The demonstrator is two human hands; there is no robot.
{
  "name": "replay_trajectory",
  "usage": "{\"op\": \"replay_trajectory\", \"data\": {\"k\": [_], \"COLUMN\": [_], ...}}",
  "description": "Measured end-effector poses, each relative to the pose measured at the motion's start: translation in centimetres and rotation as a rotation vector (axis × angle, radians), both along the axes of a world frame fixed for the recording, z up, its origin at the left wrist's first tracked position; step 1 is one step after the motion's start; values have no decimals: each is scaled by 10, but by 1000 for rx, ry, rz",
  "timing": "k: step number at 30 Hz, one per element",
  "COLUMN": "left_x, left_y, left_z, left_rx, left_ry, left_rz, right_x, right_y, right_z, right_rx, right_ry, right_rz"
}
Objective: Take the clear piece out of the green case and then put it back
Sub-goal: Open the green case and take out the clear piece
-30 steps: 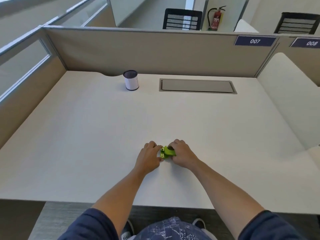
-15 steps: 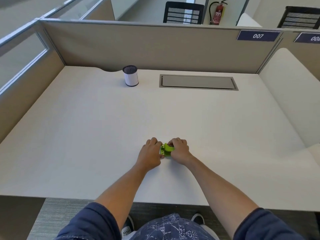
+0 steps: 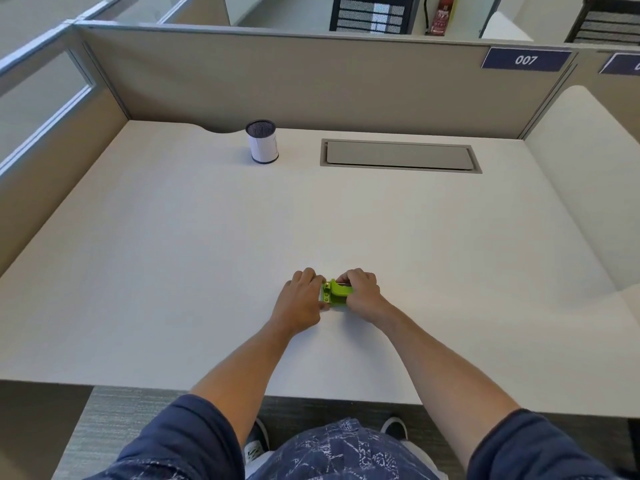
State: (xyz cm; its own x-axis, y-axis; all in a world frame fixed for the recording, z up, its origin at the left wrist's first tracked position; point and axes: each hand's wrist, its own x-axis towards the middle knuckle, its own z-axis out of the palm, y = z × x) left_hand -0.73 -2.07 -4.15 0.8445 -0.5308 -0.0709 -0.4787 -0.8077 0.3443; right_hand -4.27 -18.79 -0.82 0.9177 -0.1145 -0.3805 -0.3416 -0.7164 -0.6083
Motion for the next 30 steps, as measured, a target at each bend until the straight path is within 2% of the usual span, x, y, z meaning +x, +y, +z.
{"op": "replay_trajectory", "data": {"k": [3,6,15,21,27,30], "left_x": [0,2,7,7,2,3], "left_y": [0,0,2,3,-6,-10], "left_z": [-1,0,6,10,16,20], "left_rx": [-9,-22,-59,-112,-178,-168], "left_ry": [1,13,82,132,156,151], "left_rz": [6,25,33,45,49,28], "right_x": [0,1,1,-1,-3,-3], "right_y": [-2,-6,-8,-8,-8,-14], "right_z": [0,1,-2,-9,-17,-16], "right_rx": [42,165,209,168,80,111], "right_ry": [6,16,-7,-41,-131,-166], "right_rz": [-15,-124,-138,-97,30,52]}}
